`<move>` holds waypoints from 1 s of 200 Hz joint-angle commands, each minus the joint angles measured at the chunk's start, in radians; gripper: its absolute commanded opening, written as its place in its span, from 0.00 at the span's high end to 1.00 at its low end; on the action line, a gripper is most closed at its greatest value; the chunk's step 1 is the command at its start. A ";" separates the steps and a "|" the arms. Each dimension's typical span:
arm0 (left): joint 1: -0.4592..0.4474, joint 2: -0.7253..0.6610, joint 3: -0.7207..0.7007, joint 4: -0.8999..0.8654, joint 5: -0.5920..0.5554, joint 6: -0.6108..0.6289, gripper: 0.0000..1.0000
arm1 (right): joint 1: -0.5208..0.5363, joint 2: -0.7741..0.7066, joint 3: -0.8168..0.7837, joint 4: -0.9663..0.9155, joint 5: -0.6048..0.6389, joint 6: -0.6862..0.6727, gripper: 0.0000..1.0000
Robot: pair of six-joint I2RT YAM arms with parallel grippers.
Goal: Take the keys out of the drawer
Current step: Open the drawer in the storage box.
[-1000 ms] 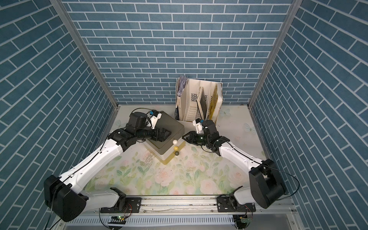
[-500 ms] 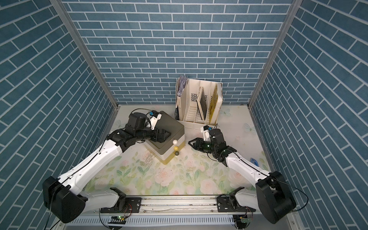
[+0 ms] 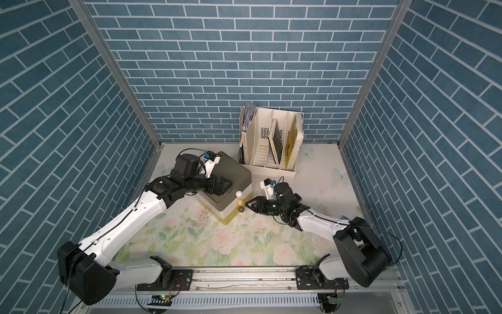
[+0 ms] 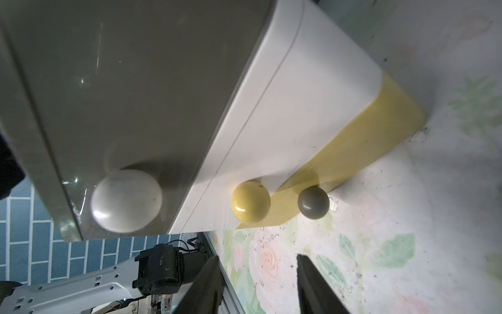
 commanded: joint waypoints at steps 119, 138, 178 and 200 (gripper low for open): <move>0.003 -0.010 0.013 -0.075 -0.027 0.016 0.00 | 0.033 0.183 0.131 0.140 -0.050 0.031 0.51; 0.004 -0.010 0.011 -0.075 -0.027 0.017 0.00 | 0.035 0.188 0.132 0.138 -0.049 0.031 0.51; 0.004 -0.009 0.009 -0.073 -0.028 0.016 0.00 | 0.039 0.206 0.135 0.140 -0.048 0.031 0.52; 0.004 -0.011 0.009 -0.075 -0.029 0.016 0.00 | 0.044 0.216 0.148 0.138 -0.051 0.033 0.54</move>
